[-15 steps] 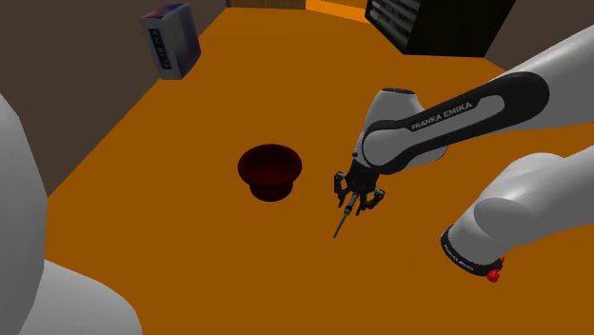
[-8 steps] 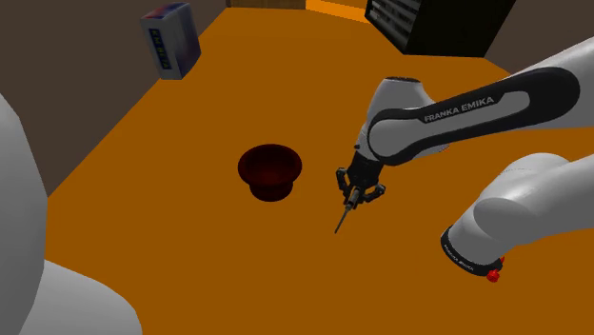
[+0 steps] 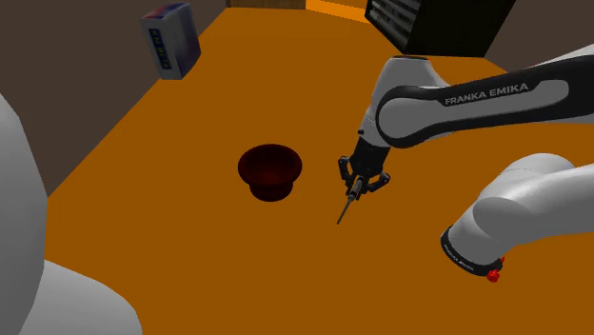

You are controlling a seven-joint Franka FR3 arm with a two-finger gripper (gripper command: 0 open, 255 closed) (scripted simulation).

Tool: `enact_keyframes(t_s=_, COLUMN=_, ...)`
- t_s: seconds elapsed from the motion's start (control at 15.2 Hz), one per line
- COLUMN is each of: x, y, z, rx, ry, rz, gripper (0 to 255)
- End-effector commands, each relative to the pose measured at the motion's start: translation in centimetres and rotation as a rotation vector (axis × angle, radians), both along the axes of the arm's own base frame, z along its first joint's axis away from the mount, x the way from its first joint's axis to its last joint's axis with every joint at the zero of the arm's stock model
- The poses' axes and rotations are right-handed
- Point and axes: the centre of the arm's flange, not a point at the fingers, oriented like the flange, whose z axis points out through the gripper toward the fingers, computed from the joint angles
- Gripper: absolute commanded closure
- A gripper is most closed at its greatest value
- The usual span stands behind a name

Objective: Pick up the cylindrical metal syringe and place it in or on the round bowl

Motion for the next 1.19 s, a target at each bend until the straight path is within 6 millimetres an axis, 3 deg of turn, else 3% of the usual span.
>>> enact_keyframes(t_s=0.0, x=0.0, y=0.0, z=1.1, rx=0.0, ry=0.001, rz=0.0, gripper=255)
enact_keyframes(t_s=1.12, x=0.0, y=0.0, z=10.1, rx=0.0, ry=0.001, rz=0.0, gripper=255)
